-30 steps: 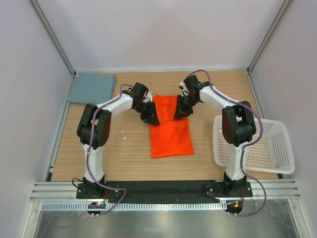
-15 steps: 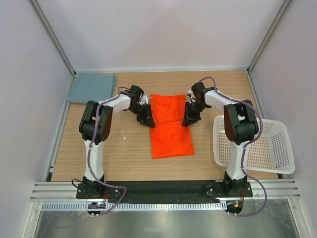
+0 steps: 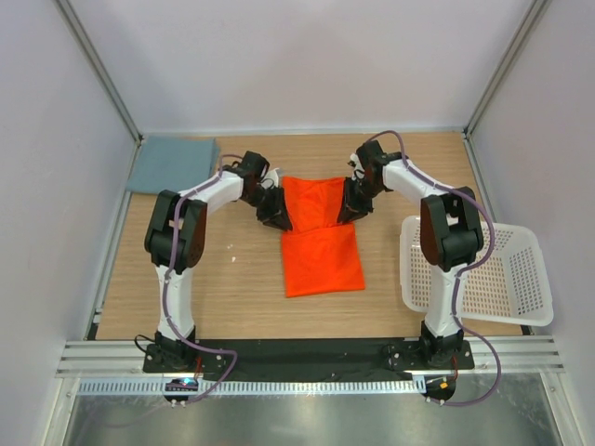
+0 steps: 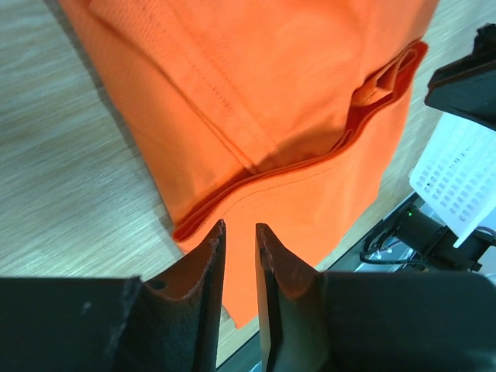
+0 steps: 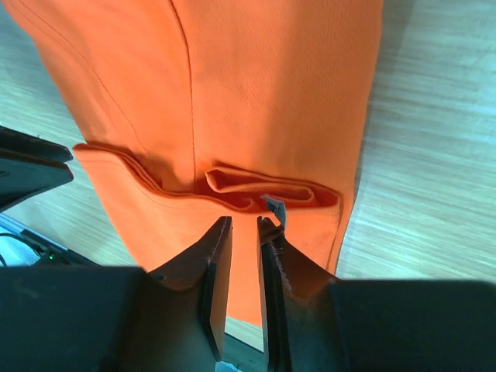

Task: Fold and stack the t-shirts
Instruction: Fold the tshirt

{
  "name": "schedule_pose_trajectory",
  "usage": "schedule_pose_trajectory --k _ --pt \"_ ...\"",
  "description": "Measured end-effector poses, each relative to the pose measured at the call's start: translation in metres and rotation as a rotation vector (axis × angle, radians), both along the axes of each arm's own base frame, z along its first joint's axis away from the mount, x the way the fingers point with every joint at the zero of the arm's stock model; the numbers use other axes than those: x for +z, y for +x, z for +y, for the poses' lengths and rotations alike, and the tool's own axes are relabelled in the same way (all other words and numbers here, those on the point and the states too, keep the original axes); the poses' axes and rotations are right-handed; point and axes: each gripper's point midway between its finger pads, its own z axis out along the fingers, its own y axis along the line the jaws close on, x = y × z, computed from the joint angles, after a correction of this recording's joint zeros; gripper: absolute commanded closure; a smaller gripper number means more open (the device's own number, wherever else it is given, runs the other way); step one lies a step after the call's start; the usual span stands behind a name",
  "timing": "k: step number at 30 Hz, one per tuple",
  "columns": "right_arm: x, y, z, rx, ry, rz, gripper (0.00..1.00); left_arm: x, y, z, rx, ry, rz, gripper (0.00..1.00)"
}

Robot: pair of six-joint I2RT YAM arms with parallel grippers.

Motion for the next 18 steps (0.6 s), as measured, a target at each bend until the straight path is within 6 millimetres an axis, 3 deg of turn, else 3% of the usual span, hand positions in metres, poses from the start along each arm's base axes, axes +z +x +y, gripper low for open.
schedule_pose_trajectory --k 4,10,18 --pt "-0.002 0.006 0.0 -0.006 -0.005 -0.01 0.73 0.002 0.004 -0.002 0.001 -0.007 -0.009 0.8" --pt "-0.037 0.003 -0.011 -0.007 -0.082 0.038 0.74 -0.029 -0.001 0.003 0.003 0.031 0.061 0.81" --pt "-0.036 0.003 -0.012 -0.006 -0.086 0.033 0.73 -0.03 -0.001 0.011 -0.011 0.061 0.067 0.82"
